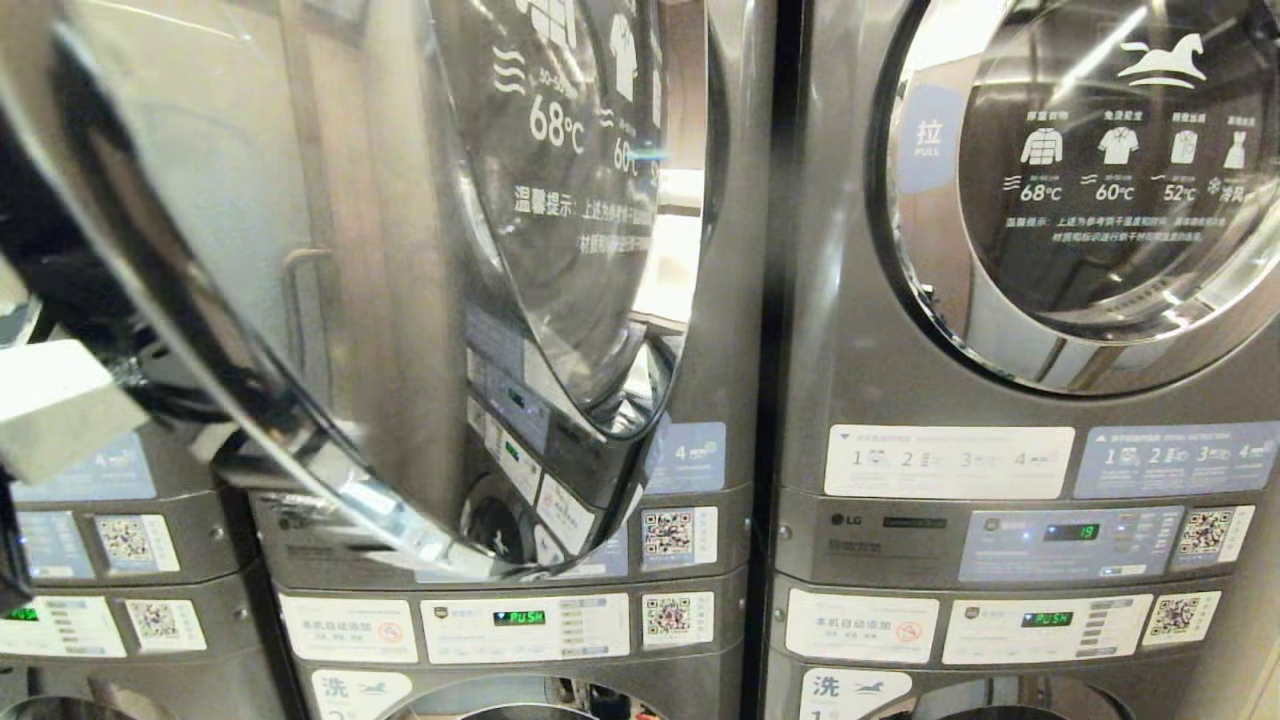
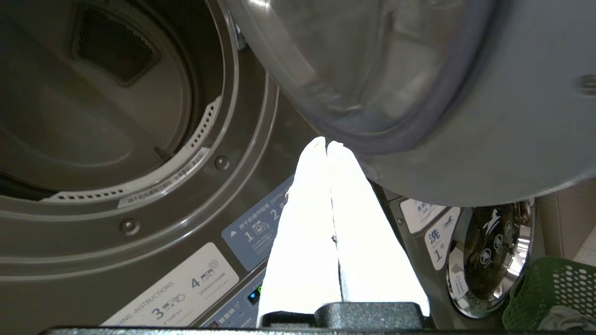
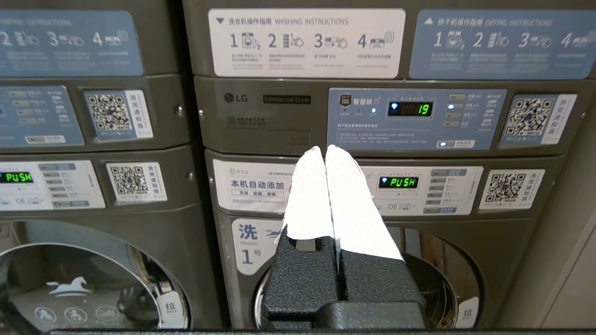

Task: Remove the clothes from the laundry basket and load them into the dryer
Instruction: Open the dryer

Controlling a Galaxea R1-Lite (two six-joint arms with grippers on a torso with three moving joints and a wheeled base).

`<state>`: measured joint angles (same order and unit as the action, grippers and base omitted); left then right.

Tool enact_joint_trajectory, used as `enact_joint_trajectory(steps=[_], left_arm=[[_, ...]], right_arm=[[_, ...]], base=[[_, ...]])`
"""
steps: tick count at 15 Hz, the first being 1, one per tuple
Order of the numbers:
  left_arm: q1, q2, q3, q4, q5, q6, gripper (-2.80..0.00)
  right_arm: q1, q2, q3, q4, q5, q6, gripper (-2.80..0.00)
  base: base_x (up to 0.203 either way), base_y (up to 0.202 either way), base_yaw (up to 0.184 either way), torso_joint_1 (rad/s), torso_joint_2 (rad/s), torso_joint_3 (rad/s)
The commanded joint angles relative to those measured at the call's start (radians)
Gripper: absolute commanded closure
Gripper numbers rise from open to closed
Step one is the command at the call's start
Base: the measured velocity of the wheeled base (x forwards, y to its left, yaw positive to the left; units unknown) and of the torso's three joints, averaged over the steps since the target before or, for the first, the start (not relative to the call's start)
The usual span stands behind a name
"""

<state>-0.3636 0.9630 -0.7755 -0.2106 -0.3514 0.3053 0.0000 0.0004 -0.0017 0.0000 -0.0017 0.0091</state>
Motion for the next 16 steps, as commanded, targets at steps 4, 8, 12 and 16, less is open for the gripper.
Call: enact_joint_trajectory(steps=[4,8,12,16], left_arm=[[0.000,0.030,-0.021,-0.004,-0.021,-0.001,0.00],[0.000,0.169,-0.168,-0.004,-0.068,-0.005,0.00],[-0.068,0.250,-0.269,-0.006,-0.208,0.000,0.00],[-0.220,0.308,-0.353,-0.007,-0.229,0.003,0.00]], right_arm=[[0.000,0.000,0.000,0.000,0.000,0.000,0.00],[0.000,0.000,0.000,0.000,0.000,0.000,0.00],[0.000,0.000,0.000,0.000,0.000,0.000,0.00],[0.000,0.000,0.000,0.000,0.000,0.000,0.00]], base=[[0.000,0.000,0.000,-0.001,0.00,0.149],[0.000,0.000,0.000,0.000,0.00,0.010],[0.000,0.000,0.000,0.000,0.00,0.000],[0.000,0.000,0.000,0.000,0.00,0.000]])
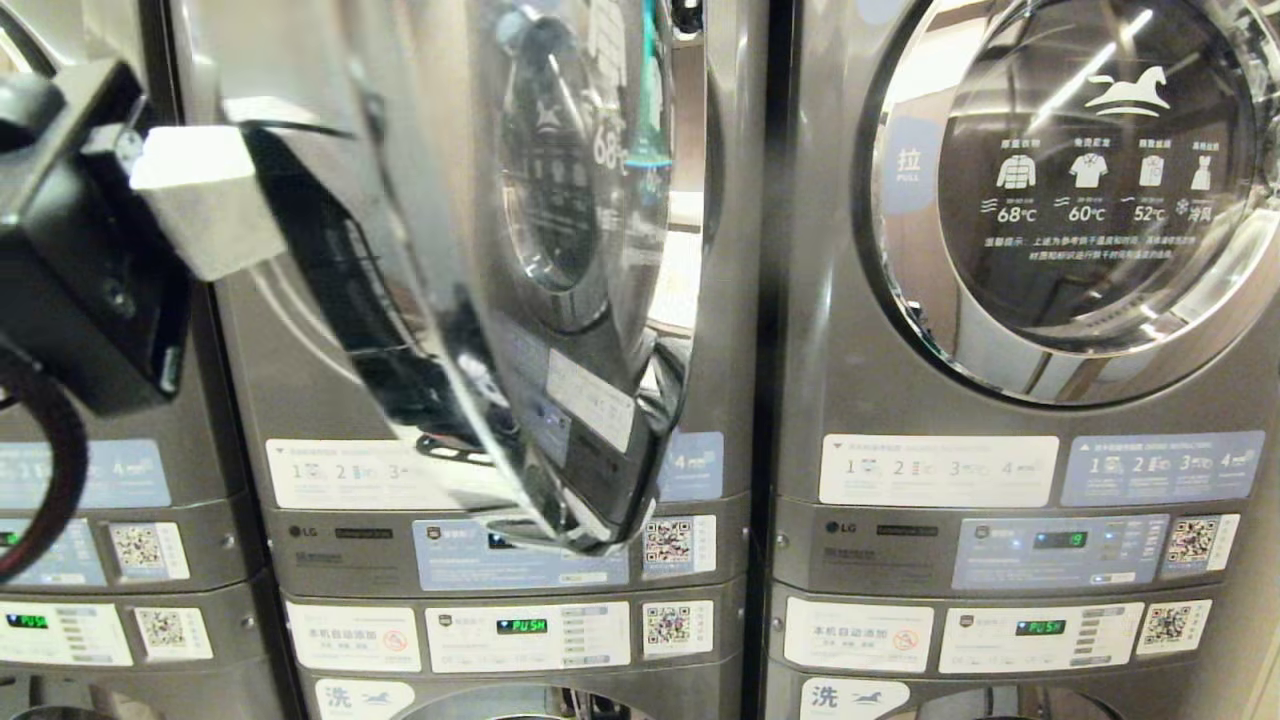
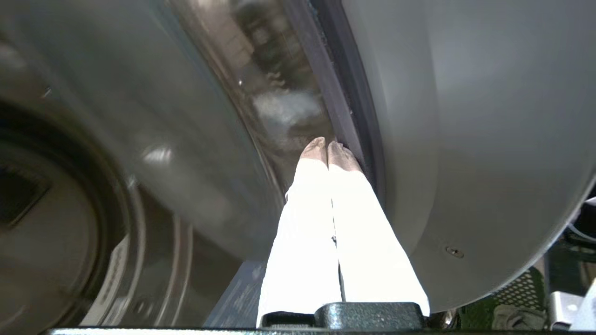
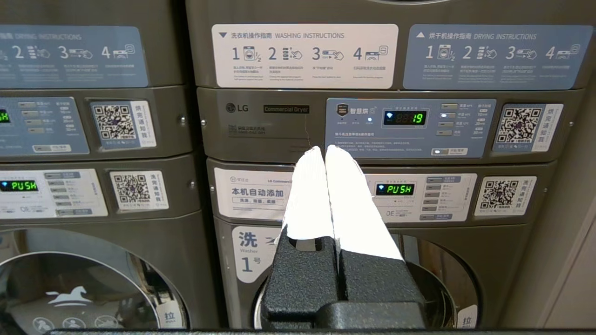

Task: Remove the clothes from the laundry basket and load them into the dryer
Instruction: Open the dryer

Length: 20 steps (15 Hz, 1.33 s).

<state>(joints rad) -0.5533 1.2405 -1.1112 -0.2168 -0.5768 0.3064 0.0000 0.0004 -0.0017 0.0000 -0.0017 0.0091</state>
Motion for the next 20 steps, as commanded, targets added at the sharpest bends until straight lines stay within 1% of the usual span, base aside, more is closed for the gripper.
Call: enact_joint_trajectory(steps=[1,3,5,6,9,13,14,15,17,18,20], left_arm=[[-0.072,0.036,-0.031,-0.001,-0.004,0.002,0.00],[-0.150,0.053,-0.045,-0.008,-0.003,0.002,0.00],[-0.152,0.065,-0.039,-0.012,0.007,0.002,0.00],[-0.157,0.093,-0.060,-0.013,0.010,0.002,0.00],[-0.189,0.234,-0.192,-0.015,0.012,0.002,0.00],[-0.299,0.407,-0.355,-0.016,0.016,0.004,0.00],[-0.341,0.442,-0.381,-0.020,0.021,0.012,0.00],[-0.369,0.473,-0.394,-0.035,0.038,0.024,0.00],[-0.402,0.533,-0.402,-0.109,0.069,0.035,0.00],[-0.406,0.553,-0.401,-0.143,0.074,0.035,0.00],[-0.407,0.571,-0.413,-0.163,0.091,0.036,0.00]], right_arm=[[0.000,0.000,0.000,0.000,0.000,0.000,0.00],[0.000,0.001,0.000,0.000,0.000,0.000,0.00],[0.000,0.001,0.000,0.000,0.000,0.000,0.00],[0.000,0.000,0.000,0.000,0.000,0.000,0.00],[0.000,0.000,0.000,0.000,0.000,0.000,0.00],[0.000,0.001,0.000,0.000,0.000,0.000,0.00],[0.000,0.000,0.000,0.000,0.000,0.000,0.00],[0.000,0.000,0.000,0.000,0.000,0.000,0.00],[0.000,0.000,0.000,0.000,0.000,0.000,0.00],[0.000,0.000,0.000,0.000,0.000,0.000,0.00],[0.000,0.000,0.000,0.000,0.000,0.000,0.00]], base=[[0.000,0.000,0.000,0.000,0.00,0.000],[0.000,0.000,0.000,0.000,0.00,0.000],[0.000,0.000,0.000,0.000,0.00,0.000],[0.000,0.000,0.000,0.000,0.00,0.000],[0.000,0.000,0.000,0.000,0.00,0.000],[0.000,0.000,0.000,0.000,0.00,0.000],[0.000,0.000,0.000,0.000,0.00,0.000],[0.000,0.000,0.000,0.000,0.00,0.000],[0.000,0.000,0.000,0.000,0.00,0.000],[0.000,0.000,0.000,0.000,0.00,0.000],[0.000,0.000,0.000,0.000,0.00,0.000]])
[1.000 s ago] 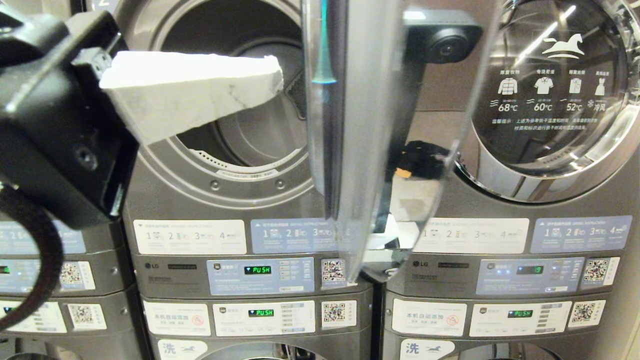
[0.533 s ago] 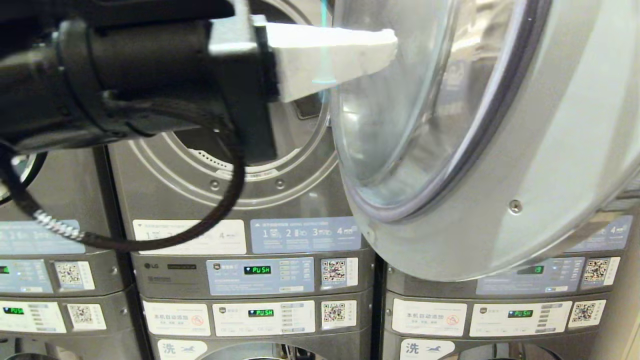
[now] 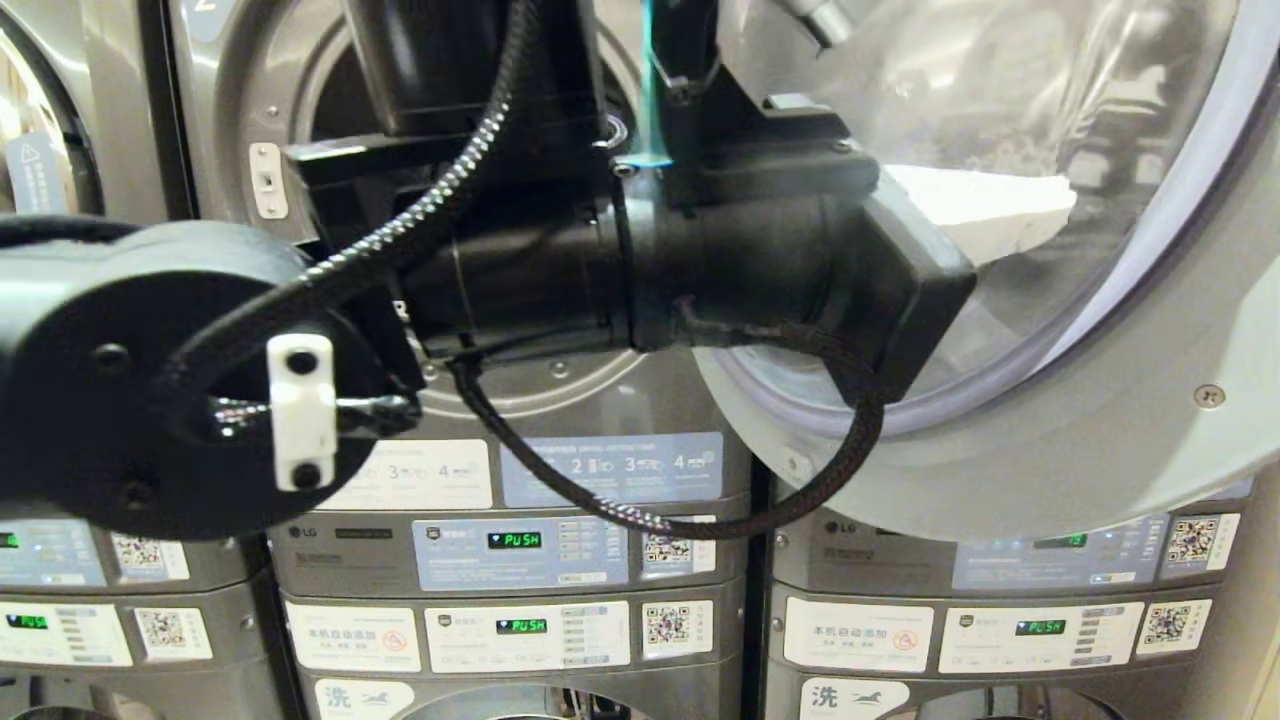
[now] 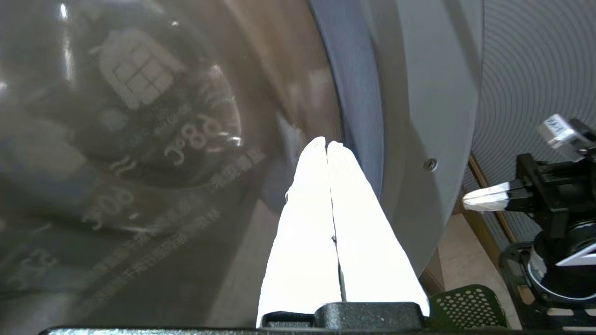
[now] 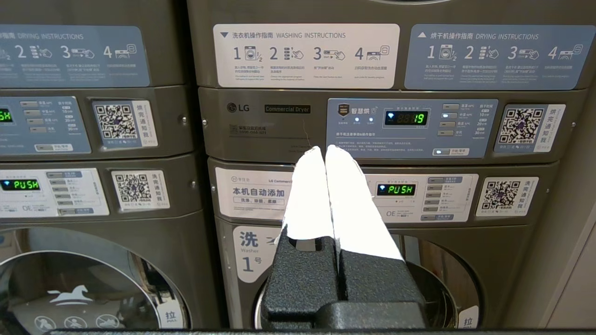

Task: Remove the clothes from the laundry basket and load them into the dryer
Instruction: Open the dryer

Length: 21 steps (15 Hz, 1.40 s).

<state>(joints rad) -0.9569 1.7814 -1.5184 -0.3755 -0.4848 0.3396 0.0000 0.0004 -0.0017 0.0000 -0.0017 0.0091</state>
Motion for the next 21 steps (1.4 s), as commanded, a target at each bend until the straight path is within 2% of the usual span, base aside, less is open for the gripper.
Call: enact_joint_trajectory(steps=[1,4,6,8,11,13,14,16,18,21], left_arm=[[0.001,0.027,-0.015,-0.005,0.024,0.001,0.00],[0.039,-0.058,-0.007,0.003,0.076,-0.030,0.00],[0.151,-0.123,0.035,0.007,0.106,-0.054,0.00],[0.309,-0.222,0.133,0.008,0.113,-0.084,0.00],[0.579,-0.413,0.444,0.010,0.115,-0.149,0.00],[0.756,-0.556,0.709,0.010,0.114,-0.182,0.00],[0.816,-0.625,0.838,0.010,0.114,-0.199,0.00],[0.901,-0.766,1.102,0.009,0.123,-0.238,0.00],[0.947,-0.866,1.297,0.007,0.178,-0.269,0.00],[0.973,-1.005,1.490,0.012,0.266,-0.313,0.00]], right_arm=[[0.000,0.001,0.000,0.000,0.000,0.000,0.00],[0.000,0.000,0.000,0.000,0.000,0.000,0.00],[0.000,0.001,0.000,0.000,0.000,0.000,0.00],[0.000,0.001,0.000,0.000,0.000,0.000,0.00],[0.000,0.001,0.000,0.000,0.000,0.000,0.00],[0.000,0.000,0.000,0.000,0.000,0.000,0.00],[0.000,0.000,0.000,0.000,0.000,0.000,0.00],[0.000,0.001,0.000,0.000,0.000,0.000,0.00],[0.000,0.000,0.000,0.000,0.000,0.000,0.00],[0.000,0.000,0.000,0.000,0.000,0.000,0.00]], base=[[0.000,0.000,0.000,0.000,0.00,0.000],[0.000,0.000,0.000,0.000,0.00,0.000],[0.000,0.000,0.000,0.000,0.00,0.000],[0.000,0.000,0.000,0.000,0.00,0.000],[0.000,0.000,0.000,0.000,0.00,0.000],[0.000,0.000,0.000,0.000,0.00,0.000],[0.000,0.000,0.000,0.000,0.00,0.000],[0.000,0.000,0.000,0.000,0.00,0.000],[0.000,0.000,0.000,0.000,0.00,0.000],[0.000,0.000,0.000,0.000,0.00,0.000]])
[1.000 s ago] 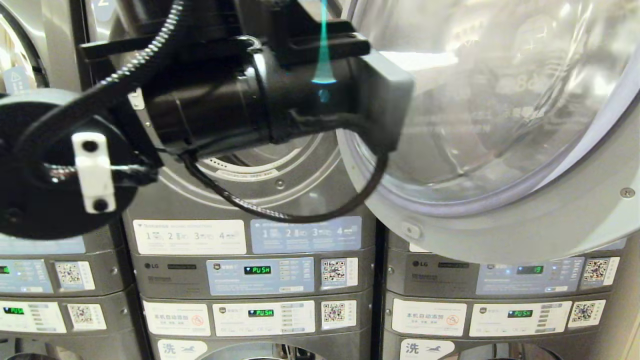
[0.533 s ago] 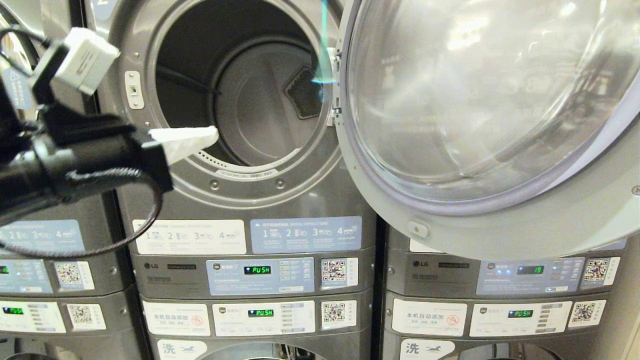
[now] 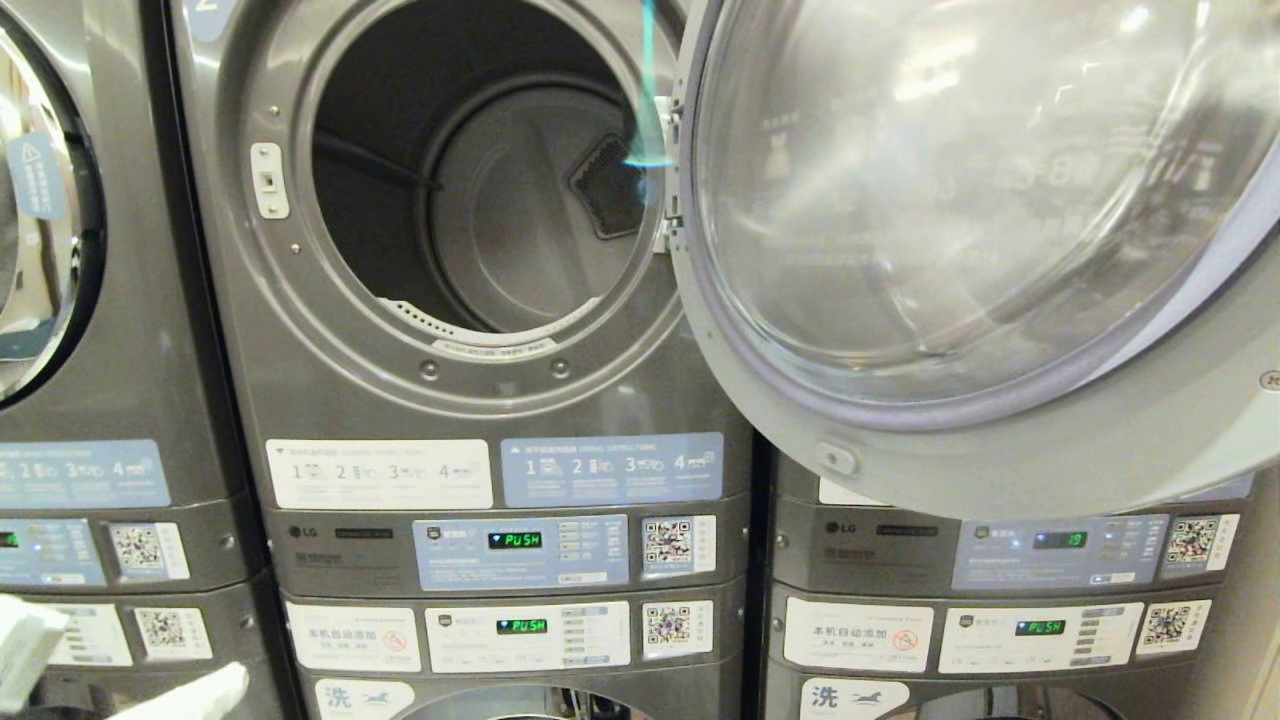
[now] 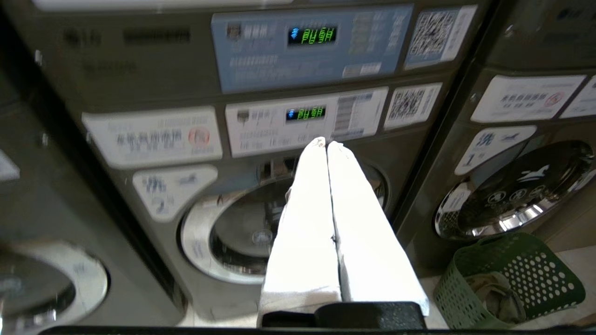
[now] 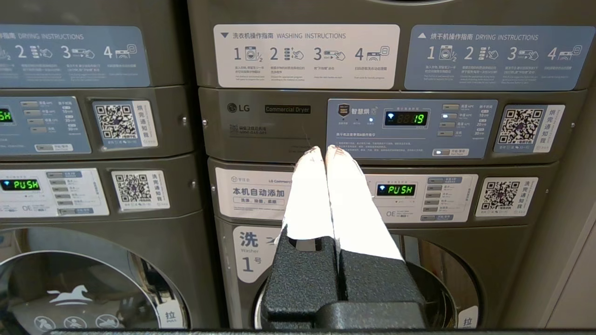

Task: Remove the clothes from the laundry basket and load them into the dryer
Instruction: Open the dryer

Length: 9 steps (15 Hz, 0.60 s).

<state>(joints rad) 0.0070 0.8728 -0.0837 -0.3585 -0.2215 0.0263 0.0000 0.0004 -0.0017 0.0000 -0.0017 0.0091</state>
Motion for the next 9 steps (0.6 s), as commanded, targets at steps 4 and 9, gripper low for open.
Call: enact_joint_trajectory(steps=[4,9], left_arm=[[0.014,-0.420,0.067,0.268,0.139,-0.026,0.00],[0.007,-0.822,0.074,0.366,0.195,0.045,0.00]], right_arm=[[0.000,0.001,0.000,0.000,0.000,0.000,0.00],[0.000,0.000,0.000,0.000,0.000,-0.001,0.00]], base=[[0.000,0.000,0.000,0.000,0.00,0.000],[0.000,0.000,0.000,0.000,0.00,0.000]])
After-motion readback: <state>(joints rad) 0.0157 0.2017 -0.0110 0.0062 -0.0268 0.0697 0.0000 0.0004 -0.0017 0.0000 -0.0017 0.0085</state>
